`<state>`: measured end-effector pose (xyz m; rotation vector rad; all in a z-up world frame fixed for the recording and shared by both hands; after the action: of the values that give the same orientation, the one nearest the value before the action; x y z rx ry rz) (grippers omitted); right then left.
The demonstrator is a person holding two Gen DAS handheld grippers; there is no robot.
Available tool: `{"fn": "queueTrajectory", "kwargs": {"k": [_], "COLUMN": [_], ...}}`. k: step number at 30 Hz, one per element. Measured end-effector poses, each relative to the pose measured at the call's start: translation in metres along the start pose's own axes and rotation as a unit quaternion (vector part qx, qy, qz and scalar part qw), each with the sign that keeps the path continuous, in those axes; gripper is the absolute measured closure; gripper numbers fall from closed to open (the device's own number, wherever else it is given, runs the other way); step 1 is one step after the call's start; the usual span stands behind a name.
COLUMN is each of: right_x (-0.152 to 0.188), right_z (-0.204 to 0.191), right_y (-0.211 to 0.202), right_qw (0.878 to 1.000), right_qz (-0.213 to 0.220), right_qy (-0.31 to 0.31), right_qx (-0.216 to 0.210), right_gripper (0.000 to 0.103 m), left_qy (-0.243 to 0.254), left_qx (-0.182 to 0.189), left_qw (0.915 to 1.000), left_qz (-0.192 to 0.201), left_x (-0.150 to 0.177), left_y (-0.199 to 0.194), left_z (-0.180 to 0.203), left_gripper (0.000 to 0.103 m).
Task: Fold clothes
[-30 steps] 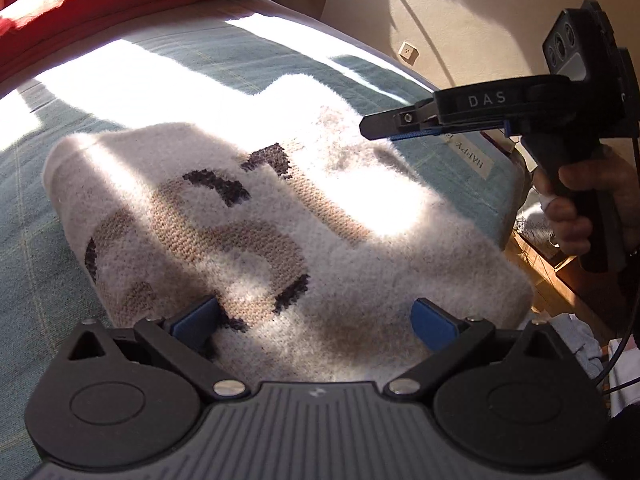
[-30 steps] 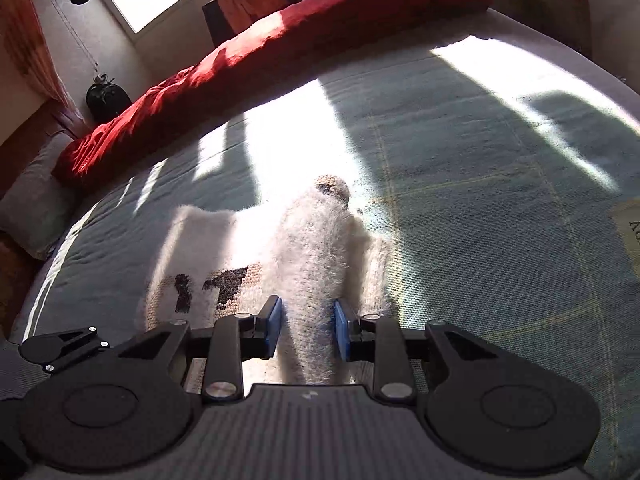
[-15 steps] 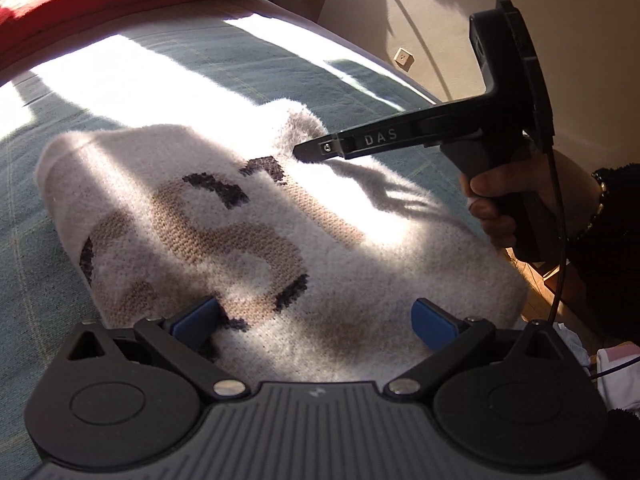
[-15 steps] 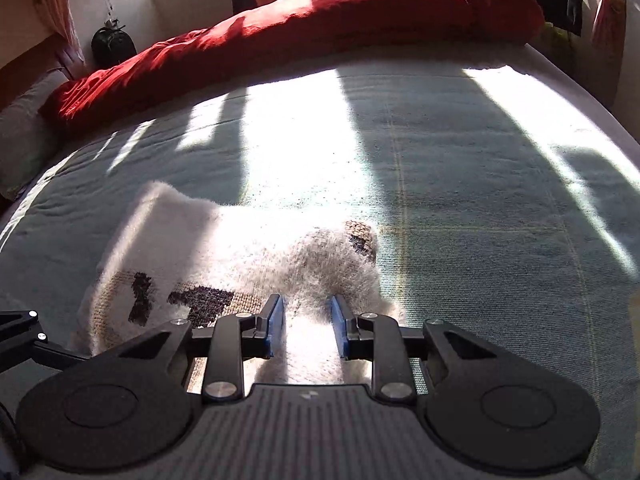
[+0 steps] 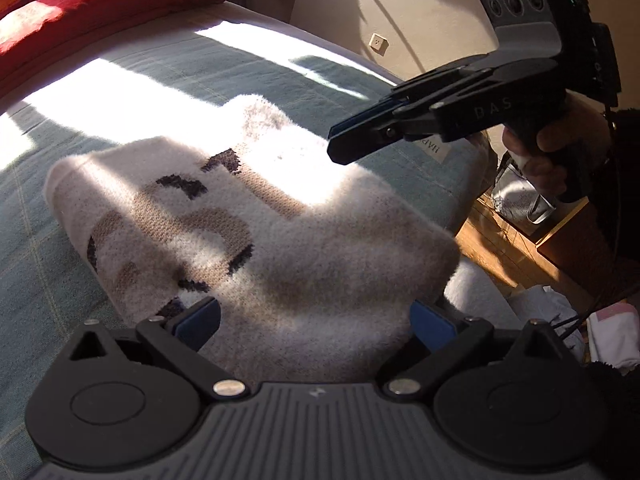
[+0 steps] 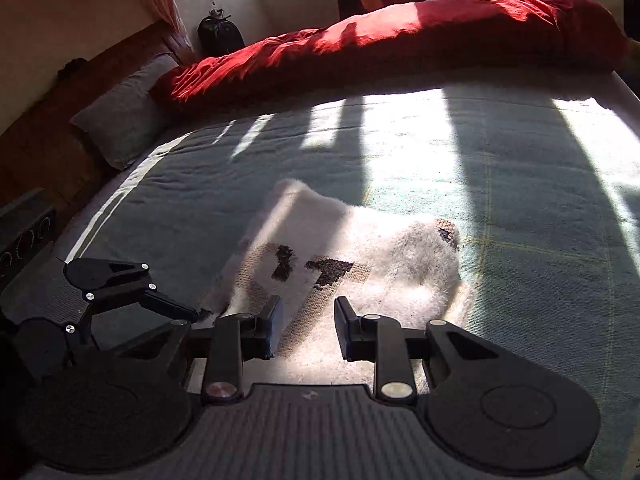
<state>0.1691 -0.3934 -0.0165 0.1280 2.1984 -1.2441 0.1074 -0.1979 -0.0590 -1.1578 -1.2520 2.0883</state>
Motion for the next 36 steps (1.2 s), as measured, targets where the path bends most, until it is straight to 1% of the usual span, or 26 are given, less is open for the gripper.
{"fn": "queueTrajectory", "kwargs": {"k": [1, 3, 4, 6, 7, 8, 10, 12, 15, 18, 20, 21, 24, 25, 27, 31, 32, 34, 36], "right_x": [0.005, 0.019, 0.026, 0.045, 0.054, 0.062, 0.08, 0.083, 0.084, 0.079, 0.079, 0.082, 0.098, 0.104, 0.106, 0.092, 0.085, 0.068, 0.05], "right_z": [-0.008, -0.019, -0.022, -0.018, -0.015, -0.01, 0.0, 0.002, -0.008, -0.024, -0.035, -0.041, -0.036, -0.032, -0.027, -0.029, -0.029, -0.026, -0.022], "right_y": [-0.001, 0.006, 0.01, 0.026, 0.032, 0.036, 0.043, 0.04, 0.035, 0.022, 0.015, 0.013, 0.024, 0.029, 0.028, 0.01, 0.004, -0.01, -0.018], "right_qw": [1.0, 0.999, 0.998, 0.996, 0.995, 0.994, 0.994, 0.994, 0.993, 0.993, 0.994, 0.993, 0.989, 0.988, 0.99, 0.994, 0.995, 0.996, 0.997], "right_qz": [-0.009, -0.036, -0.049, -0.085, -0.099, -0.104, -0.11, -0.104, -0.107, -0.095, -0.087, -0.087, -0.118, -0.125, -0.12, -0.092, -0.08, -0.055, -0.031], "right_qy": [-0.009, -0.02, -0.023, -0.028, -0.032, -0.028, -0.011, -0.002, -0.028, -0.045, -0.058, -0.066, -0.069, -0.06, -0.037, -0.019, -0.012, -0.003, 0.006], "right_qx": [-0.016, -0.034, -0.03, -0.004, 0.01, 0.017, 0.023, 0.023, 0.045, 0.049, 0.038, 0.033, 0.06, 0.063, 0.057, 0.052, 0.054, 0.068, 0.075], "right_gripper": [0.072, 0.072, 0.072, 0.074, 0.077, 0.082, 0.083, 0.083, 0.083, 0.078, 0.071, 0.071, 0.07, 0.07, 0.07, 0.068, 0.061, 0.054, 0.054], "left_qy": [0.009, 0.025, 0.027, 0.027, 0.014, 0.002, -0.024, -0.036, -0.042, -0.052, -0.058, -0.061, -0.071, -0.072, -0.075, -0.08, -0.082, -0.089, -0.099], "left_qx": [0.001, 0.004, 0.004, 0.004, 0.006, 0.007, 0.012, 0.016, 0.018, 0.014, 0.011, 0.01, 0.005, 0.002, -0.005, -0.018, -0.022, -0.032, -0.044], "left_qw": [1.0, 0.9996, 0.9995, 0.9993, 0.9994, 0.9993, 0.9988, 0.9982, 0.998, 0.9978, 0.9976, 0.9975, 0.9971, 0.9971, 0.997, 0.9966, 0.9964, 0.9955, 0.9936], "left_qz": [-0.002, -0.008, -0.014, -0.027, -0.032, -0.036, -0.041, -0.044, -0.043, -0.039, -0.036, -0.034, -0.029, -0.026, -0.019, -0.005, -0.002, 0.013, 0.034], "left_x": [0.003, 0.01, 0.012, 0.018, 0.021, 0.024, 0.029, 0.031, 0.032, 0.035, 0.036, 0.037, 0.039, 0.037, 0.034, 0.029, 0.027, 0.018, 0.004], "left_y": [-0.004, -0.009, -0.003, 0.01, 0.017, 0.024, 0.031, 0.031, 0.027, 0.027, 0.026, 0.026, 0.025, 0.021, 0.012, -0.005, -0.009, -0.018, -0.028], "left_z": [0.007, 0.02, 0.025, 0.033, 0.031, 0.029, 0.023, 0.02, 0.018, 0.014, 0.012, 0.011, 0.007, 0.005, 0.0, -0.009, -0.011, -0.021, -0.034], "left_gripper": [0.003, 0.003, 0.003, 0.003, 0.003, 0.003, 0.003, 0.003, 0.003, 0.003, 0.003, 0.003, 0.003, 0.003, 0.003, 0.003, 0.003, 0.003, 0.003]}}
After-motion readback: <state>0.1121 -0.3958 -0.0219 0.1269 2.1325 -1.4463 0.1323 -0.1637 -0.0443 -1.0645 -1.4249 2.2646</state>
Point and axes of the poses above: each gripper's, at about its wrist camera, not at the fingertips, and y roughly the way its jaws point, z to its right, x to its underside, the point moved 5 cm from there along y, roughly the way its jaws point, and after that the axes turned 7 degrees about -z, right-handed, at the moved point
